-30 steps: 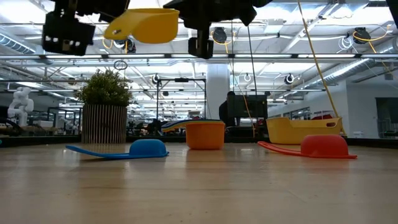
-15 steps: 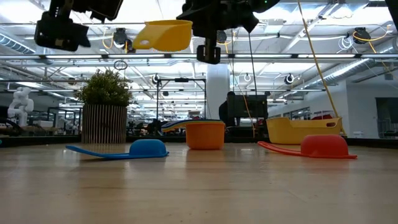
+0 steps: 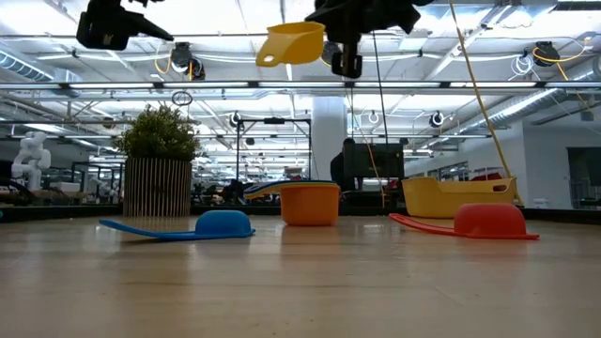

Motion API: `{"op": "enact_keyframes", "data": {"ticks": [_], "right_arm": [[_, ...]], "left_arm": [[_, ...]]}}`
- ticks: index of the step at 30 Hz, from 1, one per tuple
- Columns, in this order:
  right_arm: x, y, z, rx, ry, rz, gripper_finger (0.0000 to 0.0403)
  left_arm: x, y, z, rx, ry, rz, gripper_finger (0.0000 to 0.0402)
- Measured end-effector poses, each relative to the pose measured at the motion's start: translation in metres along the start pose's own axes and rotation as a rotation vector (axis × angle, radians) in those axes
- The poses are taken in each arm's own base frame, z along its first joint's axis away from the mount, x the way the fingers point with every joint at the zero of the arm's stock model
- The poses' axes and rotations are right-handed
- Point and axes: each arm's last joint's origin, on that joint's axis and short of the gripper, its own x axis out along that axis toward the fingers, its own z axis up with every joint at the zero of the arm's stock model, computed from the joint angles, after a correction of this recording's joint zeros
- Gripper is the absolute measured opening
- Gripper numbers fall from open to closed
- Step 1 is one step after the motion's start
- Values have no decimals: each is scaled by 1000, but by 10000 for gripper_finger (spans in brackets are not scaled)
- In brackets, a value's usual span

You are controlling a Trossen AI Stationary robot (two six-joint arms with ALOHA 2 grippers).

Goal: Nest measuring cups in basket
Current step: Stack the yellow measuring cup on top of the dark blue measuring cup

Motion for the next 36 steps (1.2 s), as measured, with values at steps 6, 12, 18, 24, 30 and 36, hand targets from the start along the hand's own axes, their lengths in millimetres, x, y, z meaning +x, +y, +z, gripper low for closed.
{"op": "enact_keyframes", "data": {"ticks": [6,12,18,24,30,36], "right_arm": [[-31,-9,-15,50,-94,-12,0],[-41,-27,-45,154,-239,22,0],[-41,-46,-77,308,-447,141,0],[-42,-54,-97,400,-566,180,0],[-39,-54,-100,424,-567,151,0],[-21,-60,-104,488,-530,99,0]], "left_arm": [[-14,1,9,-6,-98,-26,296],[-15,0,19,-5,-170,-42,296],[-1,-6,35,-5,-272,-87,296],[21,-10,48,-12,-337,-110,296],[39,-7,52,-37,-346,-87,296],[38,-7,56,-47,-370,-88,296]]}}
